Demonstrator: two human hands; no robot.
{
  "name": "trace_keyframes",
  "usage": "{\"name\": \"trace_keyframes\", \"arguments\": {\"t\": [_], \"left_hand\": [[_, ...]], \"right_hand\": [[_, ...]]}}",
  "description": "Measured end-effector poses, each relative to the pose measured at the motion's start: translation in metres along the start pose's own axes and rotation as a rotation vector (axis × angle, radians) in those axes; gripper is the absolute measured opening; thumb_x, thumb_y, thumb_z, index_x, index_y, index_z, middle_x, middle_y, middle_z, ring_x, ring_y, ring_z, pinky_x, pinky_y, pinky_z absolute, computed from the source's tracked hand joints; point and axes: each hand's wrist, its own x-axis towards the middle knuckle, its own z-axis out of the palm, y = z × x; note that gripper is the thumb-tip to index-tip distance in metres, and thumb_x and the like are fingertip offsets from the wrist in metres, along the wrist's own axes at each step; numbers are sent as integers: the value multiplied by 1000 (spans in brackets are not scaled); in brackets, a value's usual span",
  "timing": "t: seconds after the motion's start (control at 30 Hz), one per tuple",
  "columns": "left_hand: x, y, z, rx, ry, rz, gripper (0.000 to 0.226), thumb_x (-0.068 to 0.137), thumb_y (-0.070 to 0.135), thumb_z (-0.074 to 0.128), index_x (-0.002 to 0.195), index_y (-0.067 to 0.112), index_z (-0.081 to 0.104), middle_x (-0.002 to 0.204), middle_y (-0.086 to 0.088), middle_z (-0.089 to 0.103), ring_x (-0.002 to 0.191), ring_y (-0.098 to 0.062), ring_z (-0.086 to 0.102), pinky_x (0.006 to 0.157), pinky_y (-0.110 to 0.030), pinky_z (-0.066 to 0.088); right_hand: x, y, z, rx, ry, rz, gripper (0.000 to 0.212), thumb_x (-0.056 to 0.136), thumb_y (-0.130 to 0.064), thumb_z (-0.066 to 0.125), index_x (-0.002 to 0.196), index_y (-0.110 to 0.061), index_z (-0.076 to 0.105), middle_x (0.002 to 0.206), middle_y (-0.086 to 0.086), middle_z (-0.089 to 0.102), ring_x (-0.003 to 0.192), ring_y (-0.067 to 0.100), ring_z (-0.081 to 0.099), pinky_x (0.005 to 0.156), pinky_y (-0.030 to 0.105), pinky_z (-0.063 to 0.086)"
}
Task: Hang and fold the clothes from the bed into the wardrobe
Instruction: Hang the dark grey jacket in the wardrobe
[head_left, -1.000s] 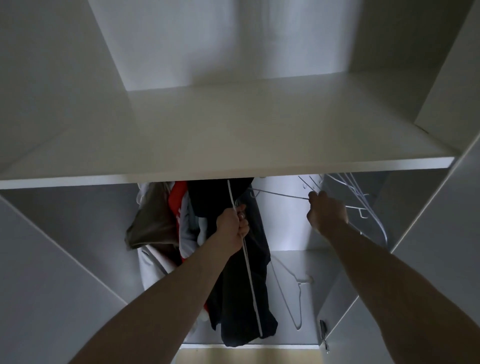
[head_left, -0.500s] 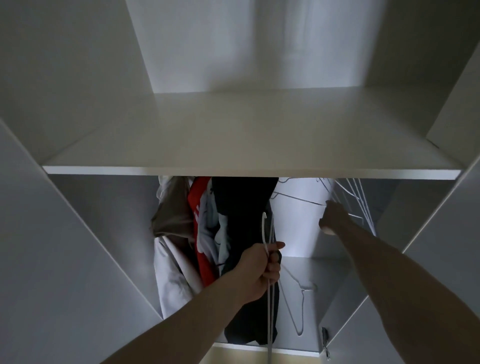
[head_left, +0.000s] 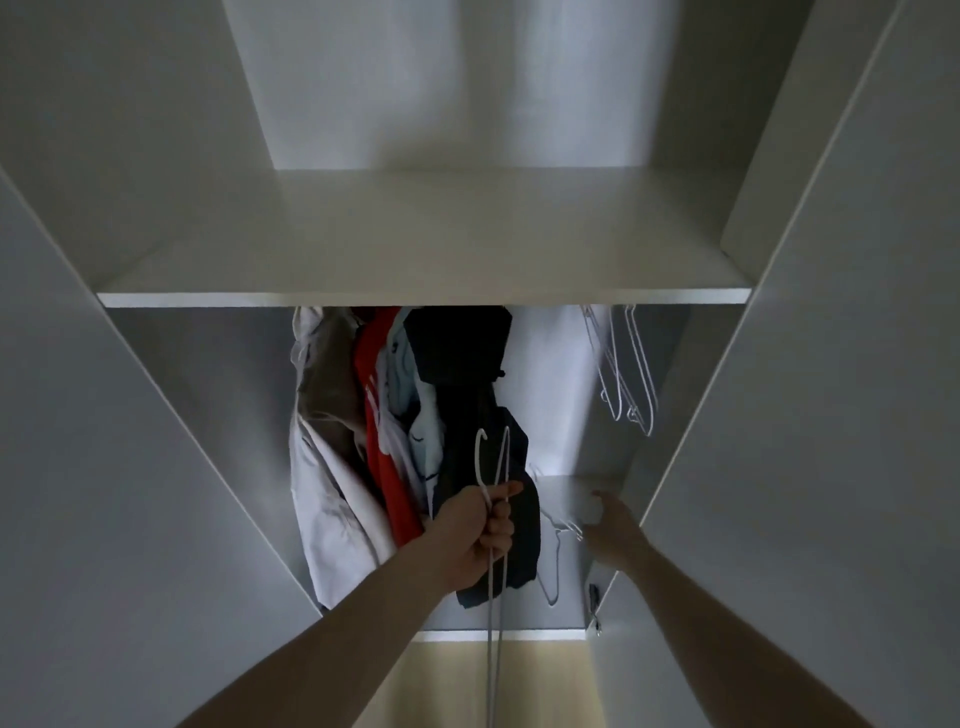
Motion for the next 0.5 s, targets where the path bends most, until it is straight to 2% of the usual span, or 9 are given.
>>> {"name": "trace_keyframes", "arguments": {"t": [0.13, 0.23, 0.27, 0.33, 0.4, 0.47, 0.5], "left_hand": [[-11, -24, 0, 9, -44, -20, 21, 106, 5, 35, 104, 7, 56, 57, 2, 40, 38, -4, 34, 32, -14, 23], [-15, -45, 5, 62, -95, -41, 25, 106, 4, 35, 95, 9, 57, 60, 1, 40, 40, -5, 32, 35, -14, 24], [-18, -53, 7, 86, -121, -57, 25, 105, 6, 37, 93, 10, 58, 62, 1, 39, 40, -5, 33, 36, -14, 25], [-25, -71, 11, 133, -163, -122, 24, 106, 8, 39, 92, 11, 59, 64, 2, 38, 40, -5, 36, 37, -14, 29], [-29, -88, 12, 139, -196, -131, 22, 107, 7, 39, 96, 9, 58, 61, 2, 39, 41, -8, 40, 39, -16, 36], [-43, -113, 10, 149, -213, -179, 19, 107, 6, 41, 100, 6, 59, 61, -1, 46, 45, -10, 48, 43, -19, 45], [-49, -124, 7, 132, -211, -206, 17, 107, 6, 44, 102, 5, 60, 64, -3, 51, 49, -11, 53, 47, -19, 50]], "right_hand": [[-72, 37, 13, 79, 60, 38, 54, 97, -9, 56, 149, -21, 47, 149, 8, 53, 122, 27, 61, 95, 26, 48], [-130, 56, 15, 185, 90, 93, 44, 100, -15, 57, 143, -25, 54, 130, 4, 64, 95, 18, 63, 78, 21, 47], [-150, 61, 19, 220, 108, 111, 41, 101, -15, 57, 141, -24, 55, 131, 4, 64, 93, 16, 64, 76, 20, 47], [-198, 67, 27, 314, 191, 135, 39, 100, -6, 56, 136, -19, 58, 135, 4, 63, 102, 19, 69, 76, 20, 48], [-236, 70, 38, 374, 237, 126, 39, 97, 1, 53, 131, -16, 62, 133, 4, 65, 111, 24, 69, 83, 25, 52], [-284, 75, 53, 462, 253, 175, 38, 97, 3, 52, 126, -19, 64, 126, -2, 67, 111, 21, 68, 91, 33, 55], [-305, 75, 59, 484, 253, 189, 38, 96, 3, 52, 124, -20, 65, 123, -4, 69, 110, 19, 67, 92, 32, 55]]}}
